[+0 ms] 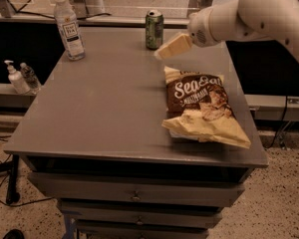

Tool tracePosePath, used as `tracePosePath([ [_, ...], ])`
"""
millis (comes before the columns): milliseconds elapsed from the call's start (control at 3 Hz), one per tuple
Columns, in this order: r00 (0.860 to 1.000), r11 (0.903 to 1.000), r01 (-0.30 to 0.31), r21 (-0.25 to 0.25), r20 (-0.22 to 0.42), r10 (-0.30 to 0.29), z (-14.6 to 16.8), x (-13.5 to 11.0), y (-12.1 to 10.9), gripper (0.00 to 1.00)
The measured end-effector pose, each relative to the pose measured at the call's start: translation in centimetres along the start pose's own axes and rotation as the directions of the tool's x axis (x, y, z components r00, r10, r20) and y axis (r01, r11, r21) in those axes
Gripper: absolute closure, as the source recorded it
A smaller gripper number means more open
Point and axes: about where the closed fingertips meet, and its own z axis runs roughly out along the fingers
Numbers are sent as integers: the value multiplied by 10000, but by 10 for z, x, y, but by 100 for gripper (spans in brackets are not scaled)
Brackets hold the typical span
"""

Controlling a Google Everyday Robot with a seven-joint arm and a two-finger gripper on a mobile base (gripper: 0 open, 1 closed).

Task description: Move green can near blue plastic bottle

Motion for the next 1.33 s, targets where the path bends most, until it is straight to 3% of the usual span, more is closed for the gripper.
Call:
tracePosePath([
  [333, 9962, 9994, -322, 96, 816, 313, 48, -5, -23, 0],
  [1000, 9795, 9926, -1146, 408, 1715, 1061, 117, -6, -74, 0],
  [1333, 9653, 9847, -1720, 265, 2039, 1632, 141, -12, -83, 18],
])
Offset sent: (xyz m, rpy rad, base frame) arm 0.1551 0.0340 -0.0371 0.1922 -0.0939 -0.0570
